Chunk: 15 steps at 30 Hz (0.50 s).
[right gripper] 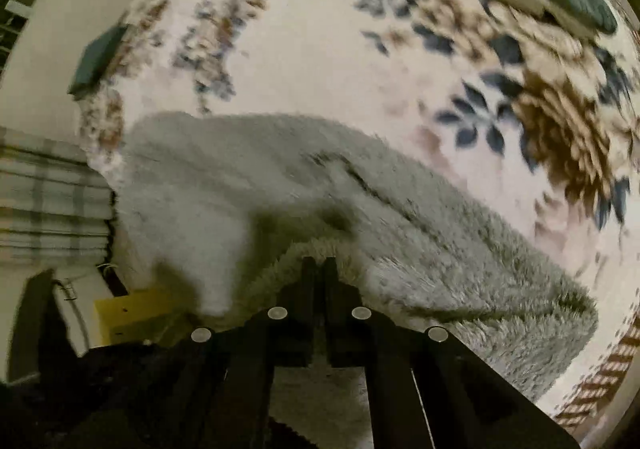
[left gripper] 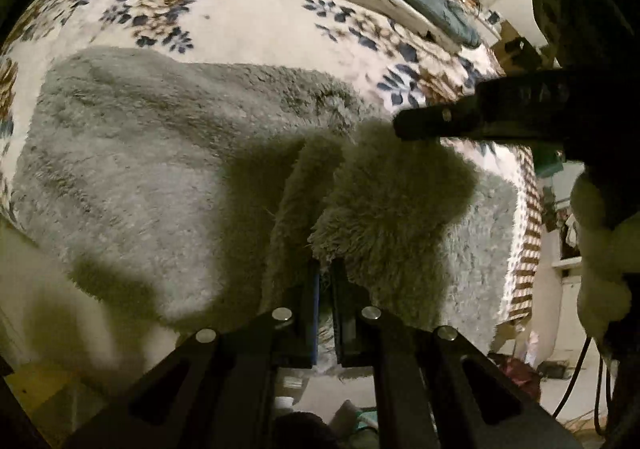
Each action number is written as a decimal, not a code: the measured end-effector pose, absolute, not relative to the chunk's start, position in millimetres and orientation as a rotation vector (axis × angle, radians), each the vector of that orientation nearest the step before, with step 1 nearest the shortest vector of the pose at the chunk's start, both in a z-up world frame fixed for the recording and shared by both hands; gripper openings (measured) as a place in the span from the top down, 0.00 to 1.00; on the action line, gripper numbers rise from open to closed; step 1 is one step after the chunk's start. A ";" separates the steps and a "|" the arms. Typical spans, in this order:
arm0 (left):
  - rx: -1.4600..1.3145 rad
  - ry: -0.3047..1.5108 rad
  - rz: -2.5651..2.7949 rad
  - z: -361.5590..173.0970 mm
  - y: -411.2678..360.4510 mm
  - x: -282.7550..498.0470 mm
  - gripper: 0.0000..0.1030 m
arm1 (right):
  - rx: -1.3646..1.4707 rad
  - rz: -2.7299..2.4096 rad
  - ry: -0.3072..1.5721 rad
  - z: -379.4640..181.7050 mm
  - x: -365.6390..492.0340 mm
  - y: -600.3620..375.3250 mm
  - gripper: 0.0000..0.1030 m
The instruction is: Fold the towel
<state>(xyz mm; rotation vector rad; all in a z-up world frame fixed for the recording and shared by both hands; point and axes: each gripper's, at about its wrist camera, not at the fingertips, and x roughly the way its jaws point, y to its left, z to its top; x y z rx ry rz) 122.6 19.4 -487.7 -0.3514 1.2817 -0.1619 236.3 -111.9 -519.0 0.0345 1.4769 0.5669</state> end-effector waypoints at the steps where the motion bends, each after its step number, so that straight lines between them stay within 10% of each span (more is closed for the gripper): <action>1: -0.351 1.275 -0.154 -486.8 22.1 121.7 0.97 | 0.037 0.594 1.467 -513.8 239.1 -105.4 0.96; 10: -0.368 1.484 -0.103 -552.4 38.4 145.9 0.91 | -0.037 0.559 1.532 -568.7 266.2 -77.4 0.99; 12: -0.382 1.468 -0.127 -541.3 43.8 142.6 0.71 | 0.161 0.528 1.517 -561.7 263.4 -112.4 0.94; 14: -0.388 1.460 -0.131 -529.0 48.8 139.1 0.36 | 0.346 0.505 1.463 -543.5 252.1 -155.4 0.35; 15: -0.410 1.446 -0.142 -522.7 51.5 138.2 0.32 | 0.404 0.490 1.439 -536.6 244.8 -172.2 0.26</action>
